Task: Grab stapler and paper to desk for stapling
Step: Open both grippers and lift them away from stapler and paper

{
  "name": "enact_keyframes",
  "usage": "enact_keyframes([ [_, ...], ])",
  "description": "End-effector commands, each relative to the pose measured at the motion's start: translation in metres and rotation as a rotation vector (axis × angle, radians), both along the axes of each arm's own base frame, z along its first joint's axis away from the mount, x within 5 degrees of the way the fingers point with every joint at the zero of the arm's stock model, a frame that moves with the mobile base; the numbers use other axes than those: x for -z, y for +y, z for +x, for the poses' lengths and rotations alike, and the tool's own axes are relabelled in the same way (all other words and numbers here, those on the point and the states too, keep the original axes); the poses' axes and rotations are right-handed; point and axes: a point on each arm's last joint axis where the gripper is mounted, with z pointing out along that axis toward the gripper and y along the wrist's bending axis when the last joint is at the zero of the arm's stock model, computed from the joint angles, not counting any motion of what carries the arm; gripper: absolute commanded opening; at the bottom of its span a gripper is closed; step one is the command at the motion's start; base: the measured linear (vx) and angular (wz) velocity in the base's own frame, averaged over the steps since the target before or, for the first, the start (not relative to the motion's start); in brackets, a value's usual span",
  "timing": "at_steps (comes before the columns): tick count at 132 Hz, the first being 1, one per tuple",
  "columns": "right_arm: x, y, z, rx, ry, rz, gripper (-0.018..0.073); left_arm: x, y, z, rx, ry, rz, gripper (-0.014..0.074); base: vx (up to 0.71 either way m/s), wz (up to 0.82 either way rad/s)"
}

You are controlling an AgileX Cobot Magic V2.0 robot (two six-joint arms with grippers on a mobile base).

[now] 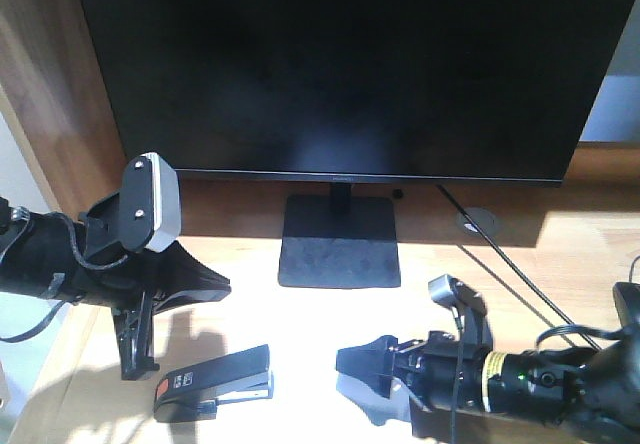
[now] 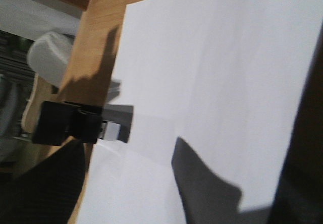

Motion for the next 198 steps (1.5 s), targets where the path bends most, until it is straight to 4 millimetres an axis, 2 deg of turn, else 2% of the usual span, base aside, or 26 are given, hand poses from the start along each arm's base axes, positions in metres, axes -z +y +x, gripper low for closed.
enact_keyframes([
  [1, -0.020, -0.004, 0.003, -0.002, -0.087, -0.085, 0.0580, -0.016, -0.001, -0.002, -0.024, -0.024, -0.043, -0.0006, 0.00, 0.00],
  [34, -0.047, -0.026, 0.001, 0.087, -0.172, -0.345, 0.0576, -0.010, 0.007, 0.005, -0.165, 0.009, 0.031, -0.0006, 0.00, 0.00],
  [60, -0.079, -0.047, -0.006, 0.153, -0.308, -0.538, 0.0482, -0.004, 0.020, 0.014, -0.369, 0.044, 0.115, -0.0006, 0.00, 0.00],
  [78, -0.102, -0.061, -0.016, 0.213, -0.385, -0.647, 0.0334, -0.002, 0.028, 0.018, -0.512, 0.078, 0.140, -0.0006, 0.00, 0.00],
  [111, -0.136, -0.081, -0.035, 0.315, -0.512, -0.759, -0.0016, -0.004, 0.043, 0.022, -0.756, 0.106, 0.149, -0.0006, 0.00, 0.00],
  [122, -0.147, -0.085, -0.042, 0.342, -0.561, -0.765, -0.0012, -0.012, 0.048, 0.021, -0.813, 0.061, 0.142, -0.0006, 0.00, 0.00],
  [143, -0.165, -0.091, -0.056, 0.392, -0.652, -0.751, -0.0009, -0.041, 0.056, 0.012, -0.904, -0.071, 0.052, -0.0006, 0.00, 0.00],
  [173, -0.193, -0.099, -0.083, 0.477, -0.802, -0.672, -0.0007, -0.081, 0.063, -0.017, -0.924, -0.247, -0.111, -0.0006, 0.00, 0.00],
  [198, -0.204, -0.106, -0.108, 0.527, -0.916, -0.618, -0.0007, -0.086, 0.071, -0.050, -0.922, -0.395, -0.222, -0.0006, 0.00, 0.00],
])
